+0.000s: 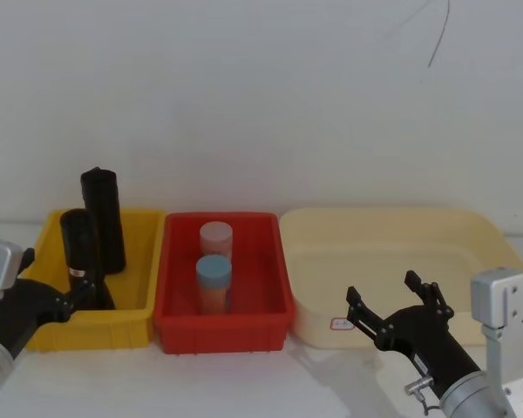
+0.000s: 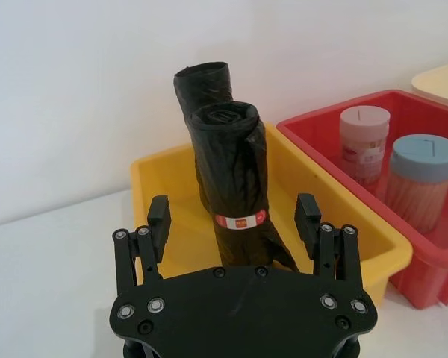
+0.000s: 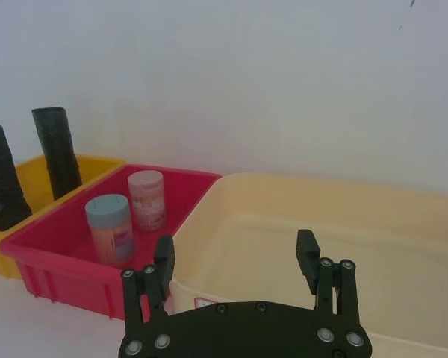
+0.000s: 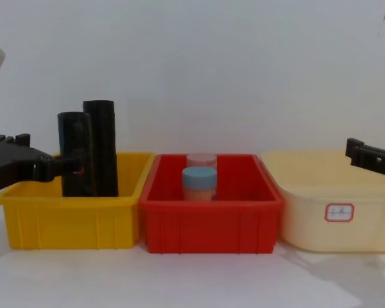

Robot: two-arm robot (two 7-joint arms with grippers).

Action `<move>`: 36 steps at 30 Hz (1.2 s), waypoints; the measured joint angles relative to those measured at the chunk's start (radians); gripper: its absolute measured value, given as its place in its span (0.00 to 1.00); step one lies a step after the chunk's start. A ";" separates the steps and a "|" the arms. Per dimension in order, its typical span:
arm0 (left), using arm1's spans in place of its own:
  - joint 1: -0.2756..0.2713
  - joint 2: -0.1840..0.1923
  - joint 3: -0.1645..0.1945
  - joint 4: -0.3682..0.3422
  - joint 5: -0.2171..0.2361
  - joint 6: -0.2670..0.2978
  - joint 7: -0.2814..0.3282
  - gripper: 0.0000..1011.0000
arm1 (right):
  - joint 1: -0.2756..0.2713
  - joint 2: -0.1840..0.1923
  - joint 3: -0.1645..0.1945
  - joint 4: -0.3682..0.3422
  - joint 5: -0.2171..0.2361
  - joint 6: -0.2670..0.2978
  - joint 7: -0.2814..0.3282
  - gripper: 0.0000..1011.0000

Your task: Pick up the garbage bag with the one hand and transfer it to the other hand.

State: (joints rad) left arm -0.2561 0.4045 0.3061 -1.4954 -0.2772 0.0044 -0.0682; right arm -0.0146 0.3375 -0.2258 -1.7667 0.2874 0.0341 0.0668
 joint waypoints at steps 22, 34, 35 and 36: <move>-0.151 -0.067 0.019 0.197 0.003 -0.063 -0.090 0.99 | 0.000 0.000 0.000 0.000 0.000 0.000 0.000 0.99; -0.232 -0.106 0.026 0.312 0.006 -0.100 -0.140 0.86 | 0.000 0.000 0.000 0.000 0.000 0.000 0.000 0.99; -0.236 -0.108 0.026 0.318 0.006 -0.102 -0.143 0.83 | 0.000 0.000 0.000 0.000 0.000 0.000 0.000 0.99; -0.243 -0.112 0.026 0.328 0.006 -0.105 -0.149 0.82 | 0.000 0.000 0.000 0.000 0.000 0.000 0.000 0.99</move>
State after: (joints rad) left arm -0.4994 0.2928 0.3326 -1.1669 -0.2715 -0.1007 -0.2172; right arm -0.0146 0.3374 -0.2258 -1.7667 0.2874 0.0341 0.0668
